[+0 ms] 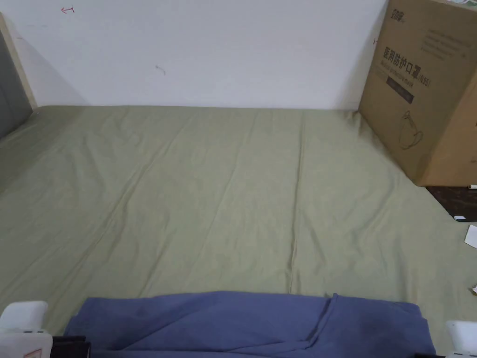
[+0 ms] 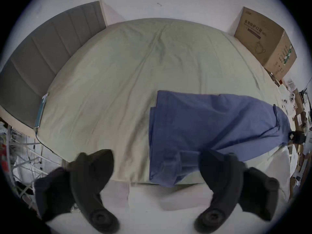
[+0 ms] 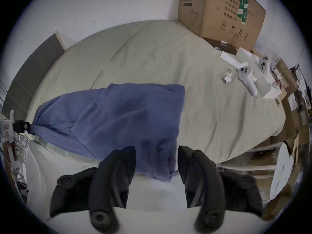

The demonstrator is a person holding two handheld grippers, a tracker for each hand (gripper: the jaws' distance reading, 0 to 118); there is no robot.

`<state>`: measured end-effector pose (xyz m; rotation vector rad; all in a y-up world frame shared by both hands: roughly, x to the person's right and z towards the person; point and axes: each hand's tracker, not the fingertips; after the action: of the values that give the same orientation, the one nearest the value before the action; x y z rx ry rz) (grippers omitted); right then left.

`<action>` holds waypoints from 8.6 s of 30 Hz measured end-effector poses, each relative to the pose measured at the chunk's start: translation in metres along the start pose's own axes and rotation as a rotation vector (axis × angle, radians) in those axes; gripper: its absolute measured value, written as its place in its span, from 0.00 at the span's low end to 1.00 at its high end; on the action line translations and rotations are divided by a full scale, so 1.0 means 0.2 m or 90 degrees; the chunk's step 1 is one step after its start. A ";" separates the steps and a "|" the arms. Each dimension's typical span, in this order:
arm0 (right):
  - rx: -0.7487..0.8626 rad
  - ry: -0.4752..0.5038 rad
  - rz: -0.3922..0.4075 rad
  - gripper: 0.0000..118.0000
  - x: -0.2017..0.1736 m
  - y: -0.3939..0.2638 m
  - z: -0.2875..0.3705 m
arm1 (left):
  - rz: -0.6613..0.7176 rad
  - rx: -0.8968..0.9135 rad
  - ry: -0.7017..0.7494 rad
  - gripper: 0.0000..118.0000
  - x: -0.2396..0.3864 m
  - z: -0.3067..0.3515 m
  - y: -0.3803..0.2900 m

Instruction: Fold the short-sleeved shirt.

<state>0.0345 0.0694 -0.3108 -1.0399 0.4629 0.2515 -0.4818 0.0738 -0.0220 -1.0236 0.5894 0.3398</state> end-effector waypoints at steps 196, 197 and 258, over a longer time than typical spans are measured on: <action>0.042 0.184 -0.073 0.00 -0.59 0.19 -0.04 | 0.180 0.042 -0.428 0.05 -0.03 0.22 0.38; 0.045 0.185 -0.078 0.00 -0.57 0.19 -0.04 | 0.150 0.049 -0.439 0.05 0.04 0.25 0.40; 0.048 0.177 -0.166 0.00 -0.28 0.09 -0.02 | -0.092 -0.101 -0.546 0.02 1.24 -0.10 0.12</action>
<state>-0.0218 0.0762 -0.2993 -1.0535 0.5760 -0.1432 -0.3027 0.0670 -0.1954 -0.9558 -0.2876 0.6531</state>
